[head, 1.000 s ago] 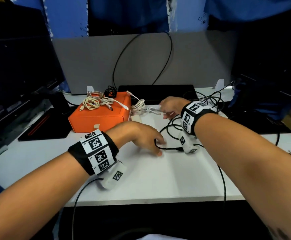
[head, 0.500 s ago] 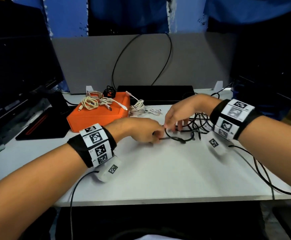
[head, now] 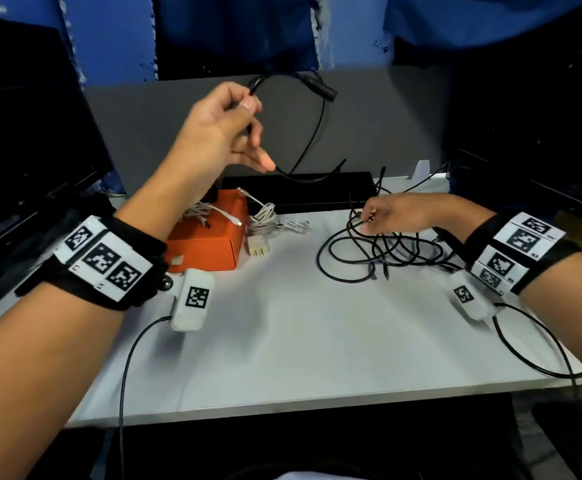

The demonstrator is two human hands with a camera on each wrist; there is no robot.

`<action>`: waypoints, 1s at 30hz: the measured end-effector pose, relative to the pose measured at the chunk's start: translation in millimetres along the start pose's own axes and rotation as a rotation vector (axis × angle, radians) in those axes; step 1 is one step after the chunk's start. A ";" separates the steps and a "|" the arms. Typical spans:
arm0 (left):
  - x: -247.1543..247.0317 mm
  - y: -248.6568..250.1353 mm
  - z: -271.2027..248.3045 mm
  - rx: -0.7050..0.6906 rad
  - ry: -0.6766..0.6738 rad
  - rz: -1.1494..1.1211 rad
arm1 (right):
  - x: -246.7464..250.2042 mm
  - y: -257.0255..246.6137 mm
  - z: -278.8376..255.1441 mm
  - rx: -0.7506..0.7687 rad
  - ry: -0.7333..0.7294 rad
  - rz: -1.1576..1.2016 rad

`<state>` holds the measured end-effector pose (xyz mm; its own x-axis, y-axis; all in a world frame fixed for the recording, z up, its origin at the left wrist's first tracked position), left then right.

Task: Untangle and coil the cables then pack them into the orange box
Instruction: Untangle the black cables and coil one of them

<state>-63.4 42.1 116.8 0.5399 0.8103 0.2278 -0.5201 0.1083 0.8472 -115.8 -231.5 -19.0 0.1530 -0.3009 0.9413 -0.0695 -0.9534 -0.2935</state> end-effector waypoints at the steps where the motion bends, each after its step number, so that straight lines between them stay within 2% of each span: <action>1: 0.7 5.0 -1.6 -0.022 -0.009 0.015 | -12.7 4.8 0.7 -0.022 -0.115 -0.100; 3: -0.1 12.1 -4.7 -0.049 -0.024 0.069 | -38.5 16.7 1.9 -0.073 -0.305 -0.278; 4: -1.1 14.8 -6.1 -0.054 -0.034 0.089 | -45.1 22.2 3.6 -0.098 -0.337 -0.328; 6: -3.5 16.9 -9.6 -0.052 -0.075 0.125 | -47.8 29.9 10.5 -0.122 -0.312 -0.355; 10: -20.2 0.4 -19.0 0.005 -0.180 0.245 | -40.6 26.4 15.5 -0.051 -0.266 -0.429; 14: -51.5 -33.2 -24.1 0.098 -0.282 0.294 | 0.4 20.5 14.3 0.020 -0.048 -0.315; 16: -69.4 -53.2 -27.5 0.186 -0.368 0.330 | 29.3 13.3 10.7 0.051 0.081 -0.258; 20: -104.5 -77.2 -36.7 0.347 -0.564 0.392 | 78.3 -4.0 -8.3 0.048 0.240 -0.252; 23: -119.9 -74.3 -33.1 0.356 -0.635 0.576 | 118.4 -19.6 -34.3 0.032 0.414 -0.199; 26: -121.7 -58.3 -18.5 0.270 -0.499 0.659 | 152.1 -40.9 -67.2 0.089 0.634 -0.109; 28: -114.7 -44.5 -6.2 0.222 -0.321 0.610 | 156.8 -58.5 -80.6 0.165 0.625 -0.057; 30: -106.8 -29.8 4.8 0.160 -0.160 0.589 | 151.0 -75.4 -87.1 0.219 0.546 -0.045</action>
<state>-102.4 -50.4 69.5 0.2920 0.6104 0.7363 -0.6615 -0.4272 0.6164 -173.3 -203.2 159.8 -0.3829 -0.2610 0.8862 0.1393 -0.9646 -0.2238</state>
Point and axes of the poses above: each hand's wrist, its own z-axis towards the middle knuckle, its own x-axis out of the back of the hand, y = z × x, the point moved 7 cm from there along z, towards the middle knuckle, and after that the axes turned 3 degrees about x, right-handed, at the moved point
